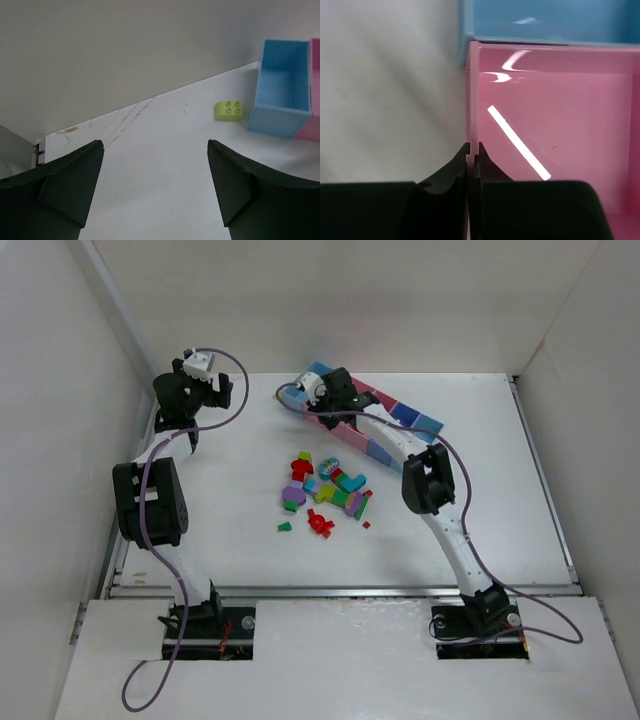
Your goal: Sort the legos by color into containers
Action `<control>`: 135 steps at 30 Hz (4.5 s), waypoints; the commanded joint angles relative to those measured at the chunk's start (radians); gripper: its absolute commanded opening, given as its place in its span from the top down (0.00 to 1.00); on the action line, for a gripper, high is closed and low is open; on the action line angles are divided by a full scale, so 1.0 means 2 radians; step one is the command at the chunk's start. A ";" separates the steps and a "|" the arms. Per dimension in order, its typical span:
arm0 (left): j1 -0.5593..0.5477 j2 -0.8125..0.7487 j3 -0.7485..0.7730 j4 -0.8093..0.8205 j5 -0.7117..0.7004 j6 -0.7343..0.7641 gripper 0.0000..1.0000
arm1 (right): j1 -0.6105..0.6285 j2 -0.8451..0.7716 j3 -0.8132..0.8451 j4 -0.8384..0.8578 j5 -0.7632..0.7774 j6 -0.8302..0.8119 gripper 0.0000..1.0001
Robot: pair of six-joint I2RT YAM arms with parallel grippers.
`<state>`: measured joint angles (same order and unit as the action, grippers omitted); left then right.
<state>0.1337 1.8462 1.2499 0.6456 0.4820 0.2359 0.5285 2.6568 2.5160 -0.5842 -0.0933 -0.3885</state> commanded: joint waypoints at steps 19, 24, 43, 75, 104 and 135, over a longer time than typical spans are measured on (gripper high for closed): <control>0.021 -0.010 0.000 -0.040 0.101 0.139 0.19 | -0.011 -0.136 -0.177 0.062 -0.012 0.094 1.00; 0.021 0.023 0.039 -0.079 0.109 0.147 0.19 | -0.029 -0.137 -0.169 0.071 0.034 0.108 1.00; -0.080 0.233 0.333 -0.229 0.133 0.203 0.14 | -0.062 -0.101 -0.121 0.055 0.064 0.207 1.00; -0.066 0.174 0.282 -0.271 0.164 0.157 0.18 | -0.040 -0.337 -0.390 0.006 0.080 0.136 0.37; -0.022 0.139 0.278 -0.306 0.199 0.124 0.20 | -0.030 -0.196 -0.248 -0.007 0.156 -0.010 0.87; 0.016 0.120 0.258 -0.326 0.199 0.135 0.21 | 0.067 -0.181 -0.254 0.034 0.076 -0.165 1.00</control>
<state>0.1642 2.1738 1.7733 -0.0135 0.8494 0.4969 0.6273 2.3367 2.0666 -0.6609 0.1822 -0.5842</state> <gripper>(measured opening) 0.795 0.245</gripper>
